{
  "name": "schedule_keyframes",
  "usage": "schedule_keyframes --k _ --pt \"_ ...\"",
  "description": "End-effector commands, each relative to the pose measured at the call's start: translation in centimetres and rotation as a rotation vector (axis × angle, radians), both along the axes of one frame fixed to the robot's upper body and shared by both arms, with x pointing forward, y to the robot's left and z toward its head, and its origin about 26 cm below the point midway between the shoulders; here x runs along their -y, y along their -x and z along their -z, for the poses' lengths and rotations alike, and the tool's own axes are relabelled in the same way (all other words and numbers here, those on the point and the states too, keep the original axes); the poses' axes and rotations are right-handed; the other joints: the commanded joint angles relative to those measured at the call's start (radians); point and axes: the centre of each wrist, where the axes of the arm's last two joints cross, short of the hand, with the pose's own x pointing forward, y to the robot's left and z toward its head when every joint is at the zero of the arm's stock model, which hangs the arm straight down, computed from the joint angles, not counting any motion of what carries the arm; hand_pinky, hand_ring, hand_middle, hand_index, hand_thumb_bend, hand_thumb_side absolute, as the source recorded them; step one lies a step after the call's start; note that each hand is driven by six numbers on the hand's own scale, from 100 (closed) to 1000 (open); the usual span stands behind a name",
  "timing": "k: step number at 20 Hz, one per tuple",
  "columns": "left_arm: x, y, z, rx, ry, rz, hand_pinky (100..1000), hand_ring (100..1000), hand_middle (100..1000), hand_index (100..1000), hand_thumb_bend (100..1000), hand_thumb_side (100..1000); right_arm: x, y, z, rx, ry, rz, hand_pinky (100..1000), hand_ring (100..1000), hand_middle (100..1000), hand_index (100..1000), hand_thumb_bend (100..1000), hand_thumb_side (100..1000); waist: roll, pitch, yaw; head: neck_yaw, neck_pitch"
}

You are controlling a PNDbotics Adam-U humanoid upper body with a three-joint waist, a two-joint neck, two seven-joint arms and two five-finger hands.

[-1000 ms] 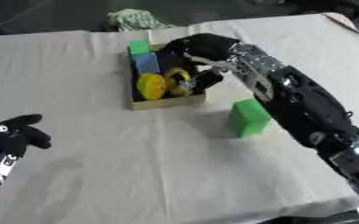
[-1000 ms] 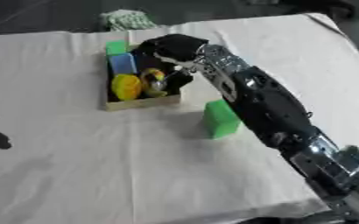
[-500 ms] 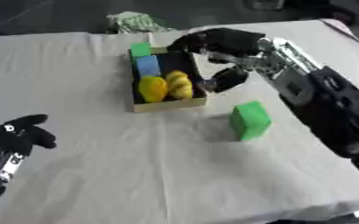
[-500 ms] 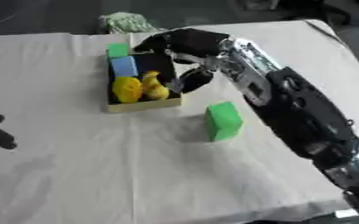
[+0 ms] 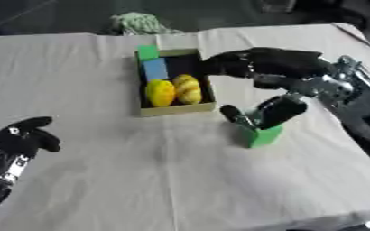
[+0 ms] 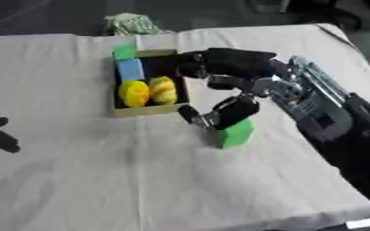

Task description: Pick up objects on the table and place them in the box.

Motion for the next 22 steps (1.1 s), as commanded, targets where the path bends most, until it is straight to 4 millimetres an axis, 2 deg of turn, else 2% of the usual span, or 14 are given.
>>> schedule_keyframes --k 1,5,9,12,17,22 --pt "-0.4 0.1 -0.7 0.029 -0.016 -0.009 833 656 613 878 100 816 0.7 0.7 -0.8 0.008 0.049 -0.020 898 976 950 1000 100 311 0.000 -0.013 -0.002 0.003 -0.013" --pt "-0.4 0.1 -0.7 0.028 -0.019 -0.009 834 657 613 878 100 817 1.2 1.0 0.3 -0.056 0.138 -0.022 905 987 964 1000 100 271 0.000 -0.013 -0.003 0.003 -0.016" --pt "-0.4 0.1 -0.7 0.027 -0.021 -0.007 834 657 614 878 100 818 1.3 1.2 0.8 -0.104 0.248 -0.018 907 991 971 1000 100 335 0.001 -0.013 -0.004 -0.002 -0.020" --pt "-0.4 0.1 -0.7 0.027 -0.022 -0.004 834 657 614 878 100 818 1.4 1.1 1.2 -0.129 0.314 -0.001 907 993 978 1000 100 319 0.002 -0.013 -0.003 -0.005 -0.024" --pt "-0.4 0.2 -0.7 0.025 -0.023 -0.003 834 658 614 878 100 821 2.0 0.1 2.1 -0.132 0.393 0.057 909 999 993 1000 100 199 0.004 -0.013 -0.002 -0.011 -0.028" --pt "-0.3 0.2 -0.6 0.022 -0.022 0.002 834 660 614 878 100 823 2.9 -1.7 3.1 -0.124 0.452 0.135 909 1000 999 1000 165 246 0.006 -0.013 0.000 -0.019 -0.035"
